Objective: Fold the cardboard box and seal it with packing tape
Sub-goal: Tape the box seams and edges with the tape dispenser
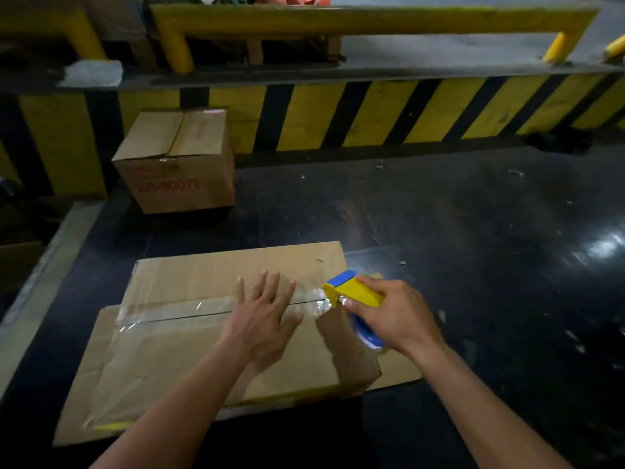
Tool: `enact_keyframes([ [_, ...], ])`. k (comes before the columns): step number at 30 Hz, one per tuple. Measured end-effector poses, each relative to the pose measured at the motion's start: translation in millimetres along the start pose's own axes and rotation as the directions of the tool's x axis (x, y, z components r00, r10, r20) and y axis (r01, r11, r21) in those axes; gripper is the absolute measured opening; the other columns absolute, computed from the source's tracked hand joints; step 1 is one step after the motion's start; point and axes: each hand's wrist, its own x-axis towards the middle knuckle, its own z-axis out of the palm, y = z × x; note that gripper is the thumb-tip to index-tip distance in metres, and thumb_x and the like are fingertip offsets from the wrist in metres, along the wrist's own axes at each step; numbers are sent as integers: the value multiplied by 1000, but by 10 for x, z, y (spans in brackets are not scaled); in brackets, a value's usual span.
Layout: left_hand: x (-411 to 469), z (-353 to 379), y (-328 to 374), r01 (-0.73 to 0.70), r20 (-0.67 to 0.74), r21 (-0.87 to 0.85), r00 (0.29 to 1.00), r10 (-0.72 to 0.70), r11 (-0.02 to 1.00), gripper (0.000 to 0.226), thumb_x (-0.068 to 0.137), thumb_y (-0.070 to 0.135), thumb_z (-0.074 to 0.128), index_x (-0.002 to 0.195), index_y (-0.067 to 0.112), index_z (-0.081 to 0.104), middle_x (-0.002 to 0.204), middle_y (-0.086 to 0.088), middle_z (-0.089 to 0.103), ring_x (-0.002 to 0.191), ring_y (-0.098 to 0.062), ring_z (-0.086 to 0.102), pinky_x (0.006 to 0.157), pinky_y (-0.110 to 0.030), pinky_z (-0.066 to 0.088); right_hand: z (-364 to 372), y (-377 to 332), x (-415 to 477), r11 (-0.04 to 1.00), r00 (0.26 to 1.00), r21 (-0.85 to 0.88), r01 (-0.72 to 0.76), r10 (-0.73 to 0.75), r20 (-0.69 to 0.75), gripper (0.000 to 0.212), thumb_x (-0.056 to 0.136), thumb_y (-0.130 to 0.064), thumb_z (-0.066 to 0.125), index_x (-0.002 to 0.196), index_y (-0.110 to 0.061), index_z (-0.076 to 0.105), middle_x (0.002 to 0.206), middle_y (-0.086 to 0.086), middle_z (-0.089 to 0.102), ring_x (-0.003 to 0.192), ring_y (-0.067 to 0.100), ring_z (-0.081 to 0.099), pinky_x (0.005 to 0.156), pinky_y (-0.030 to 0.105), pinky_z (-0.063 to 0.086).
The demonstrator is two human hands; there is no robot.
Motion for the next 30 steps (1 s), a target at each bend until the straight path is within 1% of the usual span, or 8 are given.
enact_keyframes([
  [10, -199, 157, -103, 10, -15, -55, 1000, -11, 998, 72, 96, 74, 0, 159, 42, -13, 168, 2, -19, 154, -27, -23, 119, -64, -14, 442, -184, -224, 977, 991, -197, -86, 64, -118, 57, 83, -53, 67, 137, -40, 54, 95, 5, 56, 101, 31, 60, 82, 35, 46],
  [17, -208, 107, -42, 39, 60, -78, 998, -34, 996, 70, 99, 69, 6, 161, 38, -7, 170, -3, -14, 155, -33, -17, 117, -68, -12, 387, -90, -235, 990, 994, -139, -14, -1, -110, 58, 80, -52, 73, 134, -43, 57, 81, -6, 48, 80, 18, 52, 69, 27, 35],
  [19, -120, 22, -33, 41, 16, -122, 999, -39, 992, 62, 103, 59, 19, 160, 35, 19, 171, -6, 11, 156, -37, 5, 118, -65, 4, 365, -56, -227, 994, 992, -100, 32, -43, -116, 60, 78, -54, 73, 135, -44, 55, 82, -4, 49, 78, 15, 52, 68, 24, 35],
  [21, 1, -139, -20, -22, -123, -243, 992, -8, 970, 43, 105, 45, 31, 134, 25, 57, 142, -8, 57, 131, -33, 48, 107, -48, 36, 369, -47, -218, 991, 988, -100, 88, -100, -117, 62, 78, -56, 71, 136, -46, 52, 85, -2, 49, 79, 14, 52, 68, 24, 38],
  [23, 155, -364, 21, -39, -103, -563, 994, -24, 825, 34, 106, 35, 42, 99, 15, 69, 96, -7, 72, 89, -28, 62, 80, -37, 49, 380, -58, -190, 987, 981, -103, 126, -139, -135, 62, 79, -58, 69, 137, -49, 49, 87, -4, 48, 80, 11, 51, 68, 22, 39],
  [24, 227, -480, 49, 32, 14, -757, 999, -33, 652, 34, 106, 33, 46, 91, 12, 69, 85, -7, 70, 78, -26, 63, 75, -37, 52, 382, -68, -172, 986, 977, -96, 137, -151, -150, 63, 79, -59, 68, 137, -50, 49, 87, -4, 47, 80, 10, 51, 67, 20, 39],
  [27, 420, -701, 78, 276, 284, -950, 958, 36, 144, 36, 106, 34, 51, 103, 5, 73, 86, -12, 76, 77, -24, 72, 70, -37, 61, 360, -93, -121, 983, 966, -80, 164, -177, -188, 66, 75, -67, 62, 137, -50, 49, 86, -6, 46, 78, 8, 51, 63, 16, 38],
  [30, 541, -768, 16, 284, 290, -956, 953, 89, 76, 29, 103, 28, 59, 110, 4, 75, 96, -14, 77, 81, -22, 74, 67, -29, 59, 334, -102, -72, 981, 967, -82, 174, -186, -176, 69, 72, -72, 58, 137, -51, 47, 89, -6, 46, 81, 8, 50, 60, 18, 41],
])
